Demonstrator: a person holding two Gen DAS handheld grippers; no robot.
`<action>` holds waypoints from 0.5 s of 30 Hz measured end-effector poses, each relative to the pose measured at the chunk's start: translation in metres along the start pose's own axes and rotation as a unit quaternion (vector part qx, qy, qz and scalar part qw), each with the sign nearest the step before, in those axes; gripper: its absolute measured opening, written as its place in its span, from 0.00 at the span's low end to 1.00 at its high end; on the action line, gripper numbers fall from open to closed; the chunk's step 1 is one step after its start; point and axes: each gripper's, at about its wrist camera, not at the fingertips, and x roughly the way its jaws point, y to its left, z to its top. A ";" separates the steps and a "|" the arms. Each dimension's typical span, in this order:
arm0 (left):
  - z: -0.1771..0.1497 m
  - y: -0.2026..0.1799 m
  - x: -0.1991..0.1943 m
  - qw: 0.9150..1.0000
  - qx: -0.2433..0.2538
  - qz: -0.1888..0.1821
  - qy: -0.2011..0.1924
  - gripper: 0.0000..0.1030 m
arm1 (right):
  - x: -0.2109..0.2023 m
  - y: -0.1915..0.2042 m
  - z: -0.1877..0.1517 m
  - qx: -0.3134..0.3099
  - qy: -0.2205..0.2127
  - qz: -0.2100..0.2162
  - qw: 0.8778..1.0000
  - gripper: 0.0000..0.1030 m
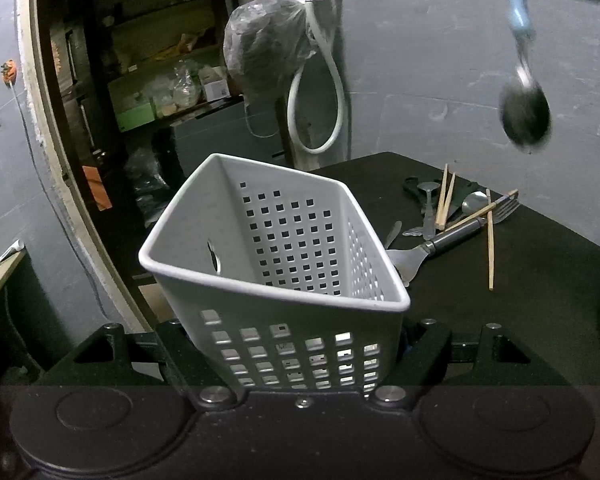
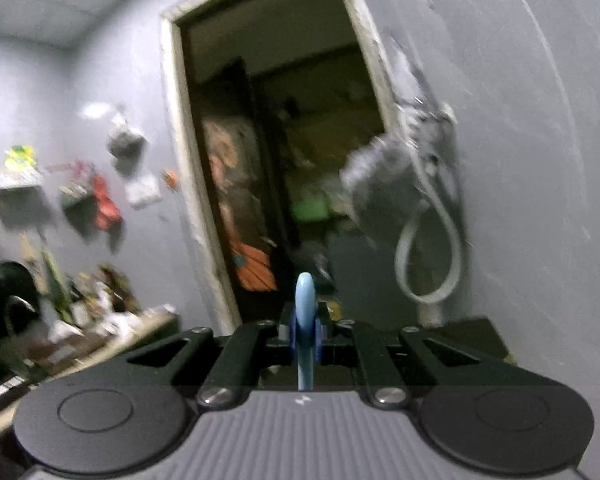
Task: Organize utensils
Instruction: 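Lift the blue-handled utensil with the right gripper and drop it into the basket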
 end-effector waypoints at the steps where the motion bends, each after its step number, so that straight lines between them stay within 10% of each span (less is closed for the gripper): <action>1: 0.000 0.000 0.000 1.000 0.000 -0.001 0.000 0.77 | 0.000 0.005 0.004 -0.001 -0.007 0.011 1.000 0.09; 9: 0.000 -0.001 -0.002 1.000 0.008 -0.005 -0.002 0.77 | 0.023 0.027 0.041 0.058 -0.074 0.135 0.986 0.09; 15: -0.001 0.000 -0.003 1.000 0.009 -0.006 -0.002 0.77 | 0.065 0.029 0.024 0.083 -0.043 0.167 0.981 0.09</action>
